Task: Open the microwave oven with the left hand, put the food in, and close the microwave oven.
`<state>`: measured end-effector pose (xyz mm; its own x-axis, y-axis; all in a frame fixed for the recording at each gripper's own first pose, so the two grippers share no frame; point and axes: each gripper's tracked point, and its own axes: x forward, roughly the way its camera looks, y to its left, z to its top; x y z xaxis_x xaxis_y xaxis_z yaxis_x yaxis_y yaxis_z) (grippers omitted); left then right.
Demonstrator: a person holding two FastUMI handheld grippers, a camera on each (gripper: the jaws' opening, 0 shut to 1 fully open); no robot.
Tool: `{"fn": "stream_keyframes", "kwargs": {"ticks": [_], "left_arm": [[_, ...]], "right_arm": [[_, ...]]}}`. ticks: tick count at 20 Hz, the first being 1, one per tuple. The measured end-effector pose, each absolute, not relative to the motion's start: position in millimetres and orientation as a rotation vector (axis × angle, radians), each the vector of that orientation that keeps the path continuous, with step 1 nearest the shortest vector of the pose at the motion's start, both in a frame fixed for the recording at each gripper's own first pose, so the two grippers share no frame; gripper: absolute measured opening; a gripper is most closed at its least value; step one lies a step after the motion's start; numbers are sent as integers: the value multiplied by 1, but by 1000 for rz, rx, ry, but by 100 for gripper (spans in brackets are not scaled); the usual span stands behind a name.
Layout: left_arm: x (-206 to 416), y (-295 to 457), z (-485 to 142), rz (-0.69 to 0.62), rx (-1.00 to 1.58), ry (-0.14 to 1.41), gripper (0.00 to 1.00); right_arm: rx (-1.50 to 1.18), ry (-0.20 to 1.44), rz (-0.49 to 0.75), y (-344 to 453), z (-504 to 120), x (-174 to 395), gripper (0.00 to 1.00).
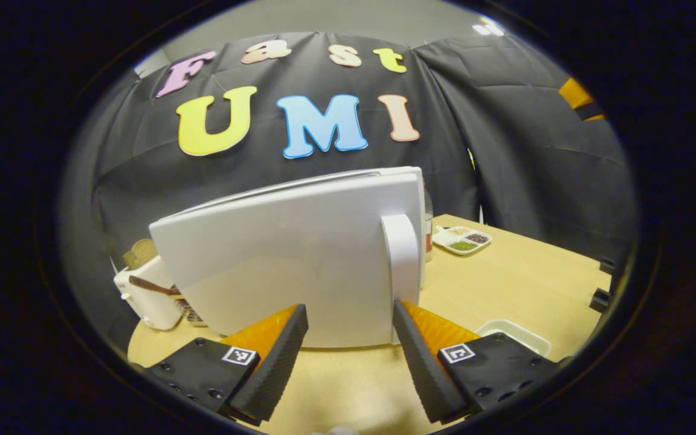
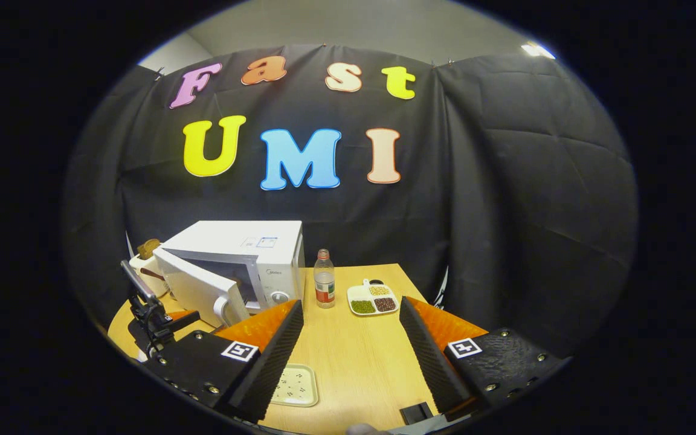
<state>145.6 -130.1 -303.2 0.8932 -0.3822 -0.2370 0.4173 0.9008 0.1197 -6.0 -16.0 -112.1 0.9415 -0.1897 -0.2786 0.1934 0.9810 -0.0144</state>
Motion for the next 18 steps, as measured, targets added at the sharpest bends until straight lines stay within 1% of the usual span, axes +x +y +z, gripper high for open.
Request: {"fn": "stream_keyframes", "kwargs": {"ticks": [1,2,3,5,6,9,12,14,16,17,18], "left_arm": [[151,-133,-303,-415,170,210,95],[157,-137,-303,-416,173,208,94],[164,-140,-302,-414,179,206,96],[175,-147,-303,-407,179,200,98],[179,-151,-302,-403,167,201,96],[191,-157,-303,-385,139,211,97],[200,-165,-304,-368,117,219,94],[208,-167,-302,-348,121,214,97],[217,-165,-300,-315,106,222,97],[220,-168,-304,-322,72,240,97],[219,-171,-305,-316,44,249,100]], "right_arm": [[17,285,-205,-20,-113,-6,98],[23,288,-213,-23,-113,-6,94],[28,288,-221,-26,-113,-6,98],[33,294,-230,-31,-115,-5,98],[32,296,-235,-33,-117,-5,98],[33,309,-236,-36,-121,-4,98],[24,309,-239,-41,-120,-2,98],[23,307,-240,-43,-119,0,98],[16,308,-243,-47,-119,-2,98],[17,307,-241,-48,-117,-3,98],[16,307,-244,-49,-117,-3,98]]}}
